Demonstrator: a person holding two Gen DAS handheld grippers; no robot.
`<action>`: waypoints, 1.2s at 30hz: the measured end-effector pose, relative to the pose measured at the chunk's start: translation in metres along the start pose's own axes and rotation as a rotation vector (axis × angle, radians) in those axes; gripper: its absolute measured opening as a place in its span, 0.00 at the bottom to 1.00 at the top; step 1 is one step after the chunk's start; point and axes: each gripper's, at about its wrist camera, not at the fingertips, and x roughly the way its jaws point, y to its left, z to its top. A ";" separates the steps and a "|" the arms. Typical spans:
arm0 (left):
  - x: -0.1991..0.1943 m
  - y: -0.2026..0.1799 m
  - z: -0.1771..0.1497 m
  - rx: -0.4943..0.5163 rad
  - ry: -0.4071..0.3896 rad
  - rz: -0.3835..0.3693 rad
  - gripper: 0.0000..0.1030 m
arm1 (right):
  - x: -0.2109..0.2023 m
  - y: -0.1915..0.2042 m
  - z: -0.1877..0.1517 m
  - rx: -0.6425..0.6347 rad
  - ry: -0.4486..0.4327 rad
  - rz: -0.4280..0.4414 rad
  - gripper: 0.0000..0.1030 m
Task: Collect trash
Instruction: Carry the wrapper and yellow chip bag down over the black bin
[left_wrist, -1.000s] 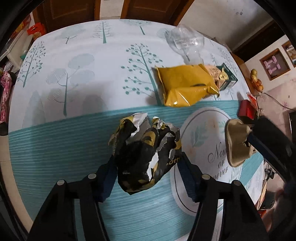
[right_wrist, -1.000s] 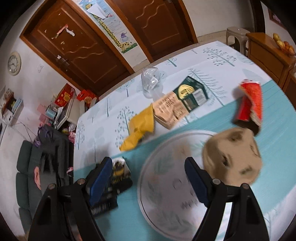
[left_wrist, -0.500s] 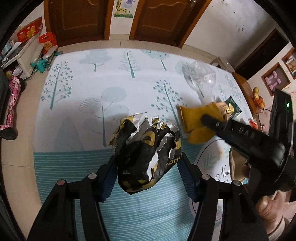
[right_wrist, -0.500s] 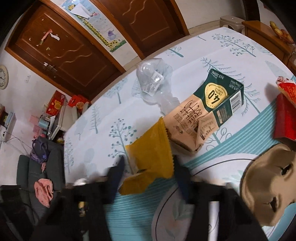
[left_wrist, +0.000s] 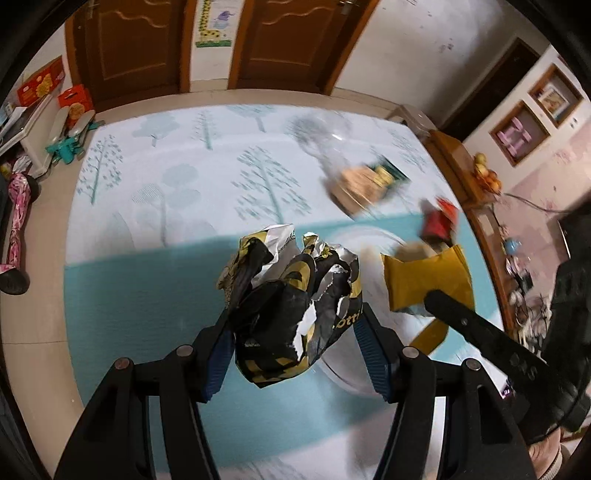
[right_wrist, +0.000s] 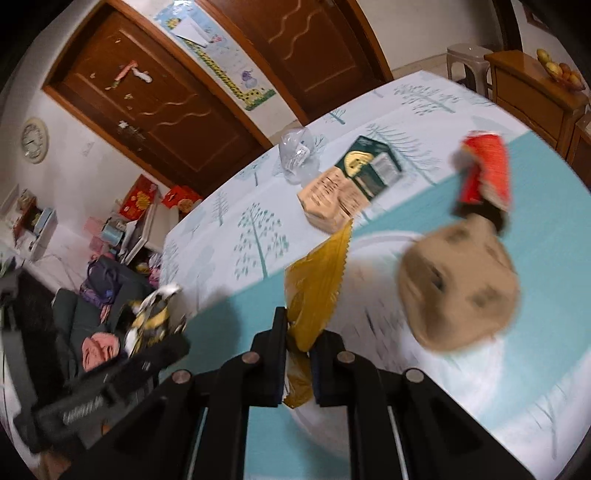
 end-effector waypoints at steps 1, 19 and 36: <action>-0.004 -0.008 -0.008 0.005 0.005 -0.004 0.59 | -0.015 -0.003 -0.008 -0.018 -0.004 0.001 0.10; -0.034 -0.204 -0.221 0.088 0.078 -0.030 0.59 | -0.220 -0.126 -0.177 -0.126 -0.025 -0.003 0.10; -0.039 -0.265 -0.346 0.116 0.134 0.042 0.59 | -0.263 -0.203 -0.282 -0.112 0.072 0.041 0.10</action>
